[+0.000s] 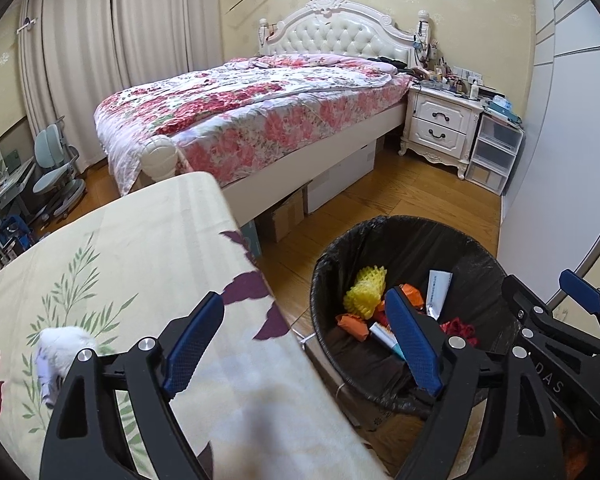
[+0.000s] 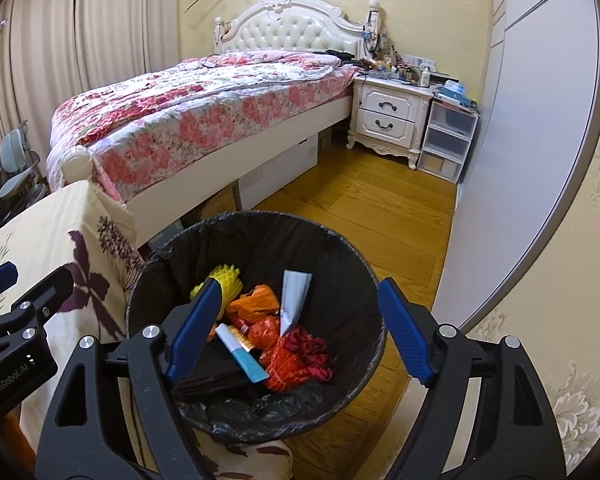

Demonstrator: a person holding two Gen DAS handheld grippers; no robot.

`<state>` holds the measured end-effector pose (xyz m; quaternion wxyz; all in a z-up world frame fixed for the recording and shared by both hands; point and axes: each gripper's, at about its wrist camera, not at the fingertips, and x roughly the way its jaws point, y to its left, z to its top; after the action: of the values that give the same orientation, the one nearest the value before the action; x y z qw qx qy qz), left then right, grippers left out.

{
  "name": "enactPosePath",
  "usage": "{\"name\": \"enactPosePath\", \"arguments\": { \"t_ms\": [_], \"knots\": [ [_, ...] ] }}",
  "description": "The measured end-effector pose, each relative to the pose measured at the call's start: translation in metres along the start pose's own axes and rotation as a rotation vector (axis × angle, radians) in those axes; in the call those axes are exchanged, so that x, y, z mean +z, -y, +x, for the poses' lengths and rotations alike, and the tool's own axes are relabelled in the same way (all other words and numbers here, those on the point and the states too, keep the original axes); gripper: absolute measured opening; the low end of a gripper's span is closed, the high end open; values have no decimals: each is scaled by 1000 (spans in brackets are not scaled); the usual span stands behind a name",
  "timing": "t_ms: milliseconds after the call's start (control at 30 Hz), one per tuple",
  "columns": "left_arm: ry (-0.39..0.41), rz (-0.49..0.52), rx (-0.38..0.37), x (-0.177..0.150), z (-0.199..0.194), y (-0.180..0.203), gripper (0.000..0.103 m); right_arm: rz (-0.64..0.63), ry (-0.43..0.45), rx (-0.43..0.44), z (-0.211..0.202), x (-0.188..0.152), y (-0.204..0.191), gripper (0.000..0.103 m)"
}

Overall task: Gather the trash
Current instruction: 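Move both grippers back over the lavender cloth and white paper ball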

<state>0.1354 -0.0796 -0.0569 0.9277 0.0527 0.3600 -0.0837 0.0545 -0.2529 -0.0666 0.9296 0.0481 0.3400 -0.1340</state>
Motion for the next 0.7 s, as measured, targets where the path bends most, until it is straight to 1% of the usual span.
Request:
{"name": "enactPosePath", "arguments": {
  "t_ms": [233, 433, 700],
  "knots": [
    [-10, -19, 44, -20, -18, -23, 82, -11, -18, 48, -12, -14, -17, 79],
    [-16, -43, 93, -38, -35, -45, 82, -48, -28, 92, -22, -26, -41, 79],
    [-45, -104, 143, -63, -50, -84, 82, -90, -41, 156, -34, -39, -70, 79]
  ]
}}
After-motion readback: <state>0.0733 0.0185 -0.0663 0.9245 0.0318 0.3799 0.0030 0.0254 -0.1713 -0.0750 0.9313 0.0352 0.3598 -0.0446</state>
